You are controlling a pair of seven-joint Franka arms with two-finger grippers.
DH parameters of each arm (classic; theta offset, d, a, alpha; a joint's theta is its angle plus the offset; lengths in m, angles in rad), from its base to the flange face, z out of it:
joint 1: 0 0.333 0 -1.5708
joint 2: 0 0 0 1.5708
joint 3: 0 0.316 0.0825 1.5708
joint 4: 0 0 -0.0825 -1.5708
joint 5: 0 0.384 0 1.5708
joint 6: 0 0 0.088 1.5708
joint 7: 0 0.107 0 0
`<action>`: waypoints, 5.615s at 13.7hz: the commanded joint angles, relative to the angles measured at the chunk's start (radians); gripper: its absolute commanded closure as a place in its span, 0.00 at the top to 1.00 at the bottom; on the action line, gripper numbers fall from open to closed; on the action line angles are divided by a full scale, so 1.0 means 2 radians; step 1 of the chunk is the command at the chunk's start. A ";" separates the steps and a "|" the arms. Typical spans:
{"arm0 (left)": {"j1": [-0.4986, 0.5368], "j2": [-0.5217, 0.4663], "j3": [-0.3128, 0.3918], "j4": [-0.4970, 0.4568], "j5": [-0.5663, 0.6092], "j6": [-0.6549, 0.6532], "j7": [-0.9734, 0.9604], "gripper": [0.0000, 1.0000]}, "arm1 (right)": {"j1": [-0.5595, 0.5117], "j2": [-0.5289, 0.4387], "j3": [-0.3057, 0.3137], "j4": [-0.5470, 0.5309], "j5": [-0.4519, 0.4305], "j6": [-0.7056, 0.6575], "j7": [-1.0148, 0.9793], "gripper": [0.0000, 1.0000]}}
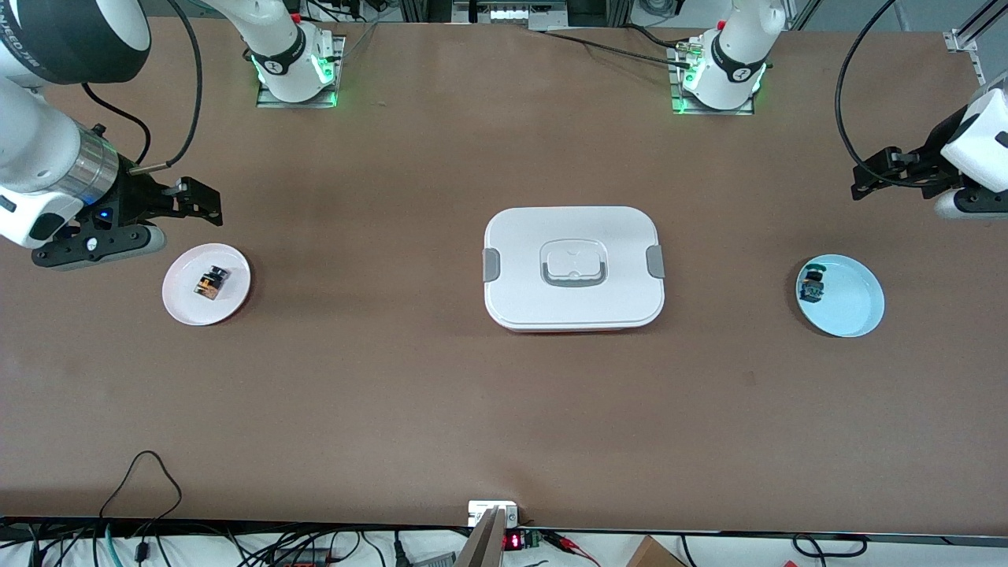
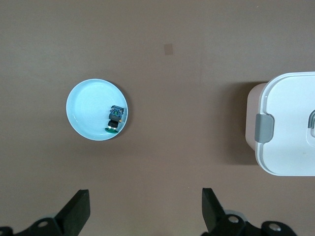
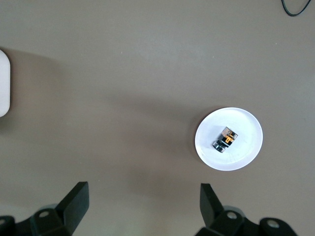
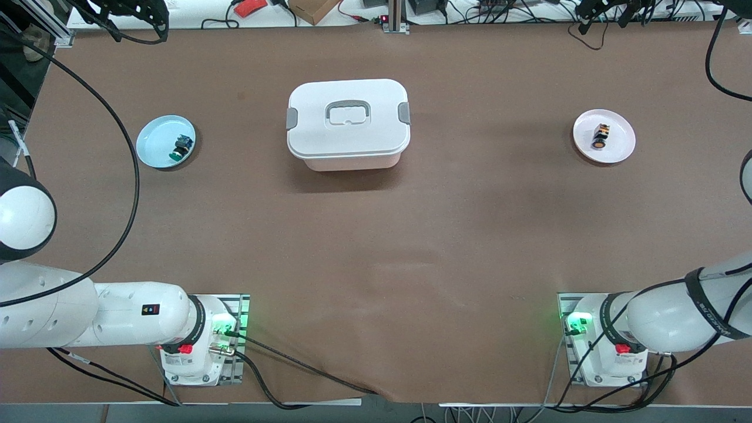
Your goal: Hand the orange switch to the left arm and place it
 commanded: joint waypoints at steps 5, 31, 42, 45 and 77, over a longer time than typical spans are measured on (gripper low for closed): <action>0.002 0.006 -0.001 0.014 -0.007 -0.006 0.006 1.00 | -0.006 -0.002 -0.001 -0.013 0.031 -0.018 -0.019 1.00; 0.002 0.007 -0.001 0.014 -0.007 -0.006 0.005 1.00 | -0.158 0.108 -0.001 -0.338 -0.012 0.490 -0.556 1.00; 0.003 0.006 -0.001 0.015 -0.008 -0.006 0.006 1.00 | -0.156 0.134 0.002 -0.338 -0.011 0.517 -0.566 1.00; 0.003 0.007 -0.001 0.014 -0.008 -0.006 0.005 1.00 | -0.157 0.141 0.005 -0.338 -0.009 0.522 -0.566 1.00; 0.003 0.006 -0.001 0.014 -0.011 -0.014 0.005 1.00 | -0.143 0.065 0.173 -0.139 0.303 0.124 -0.654 0.03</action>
